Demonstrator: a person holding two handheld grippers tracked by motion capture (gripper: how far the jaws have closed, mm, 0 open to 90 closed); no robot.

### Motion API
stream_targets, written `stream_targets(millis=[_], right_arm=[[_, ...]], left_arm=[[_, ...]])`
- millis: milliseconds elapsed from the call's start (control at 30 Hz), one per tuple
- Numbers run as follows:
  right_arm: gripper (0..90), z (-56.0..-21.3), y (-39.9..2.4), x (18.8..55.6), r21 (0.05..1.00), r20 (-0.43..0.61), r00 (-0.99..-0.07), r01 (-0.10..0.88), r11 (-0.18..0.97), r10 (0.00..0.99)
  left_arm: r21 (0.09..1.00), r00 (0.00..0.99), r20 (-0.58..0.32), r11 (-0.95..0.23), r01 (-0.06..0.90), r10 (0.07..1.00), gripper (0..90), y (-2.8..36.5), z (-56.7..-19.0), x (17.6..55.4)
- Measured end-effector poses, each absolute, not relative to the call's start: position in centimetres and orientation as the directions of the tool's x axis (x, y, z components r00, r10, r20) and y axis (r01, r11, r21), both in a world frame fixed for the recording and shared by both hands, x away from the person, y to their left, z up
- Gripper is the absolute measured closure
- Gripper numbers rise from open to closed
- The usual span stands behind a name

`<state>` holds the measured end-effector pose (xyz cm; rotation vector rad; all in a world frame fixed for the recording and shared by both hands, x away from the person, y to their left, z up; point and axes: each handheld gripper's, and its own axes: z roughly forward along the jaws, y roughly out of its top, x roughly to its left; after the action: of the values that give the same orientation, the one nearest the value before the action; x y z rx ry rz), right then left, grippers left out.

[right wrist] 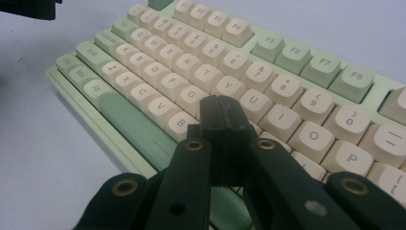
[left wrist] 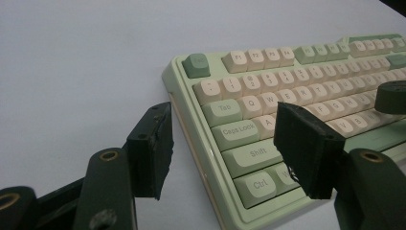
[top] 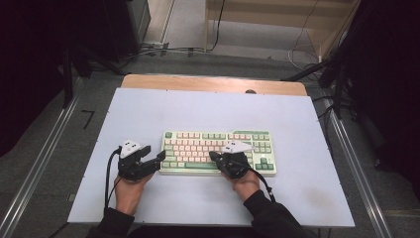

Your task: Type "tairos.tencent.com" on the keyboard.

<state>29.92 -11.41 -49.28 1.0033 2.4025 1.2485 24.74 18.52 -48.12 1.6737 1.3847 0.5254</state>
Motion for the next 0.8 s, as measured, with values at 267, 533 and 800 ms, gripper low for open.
stream_targets(millis=[267,533,800], right_arm=[[87.7,-49.46,-11.18,29.85,0.788,0.08,-0.734,0.46,0.408,0.674],[87.7,-49.53,-11.09,29.89,0.785,0.077,-0.737,0.46,0.415,0.672],[87.7,-49.59,-10.96,29.89,0.786,0.073,-0.741,0.455,0.419,0.667]], left_arm=[[0.822,0.288,-0.204,0.003,0.57,0.936,39.9,18.47,-48.18,24.8],[0.82,0.285,-0.207,0.007,0.573,0.936,39.9,18.61,-48.21,24.78],[0.82,0.283,-0.209,0.01,0.573,0.936,40.4,18.72,-48.23,24.72]])
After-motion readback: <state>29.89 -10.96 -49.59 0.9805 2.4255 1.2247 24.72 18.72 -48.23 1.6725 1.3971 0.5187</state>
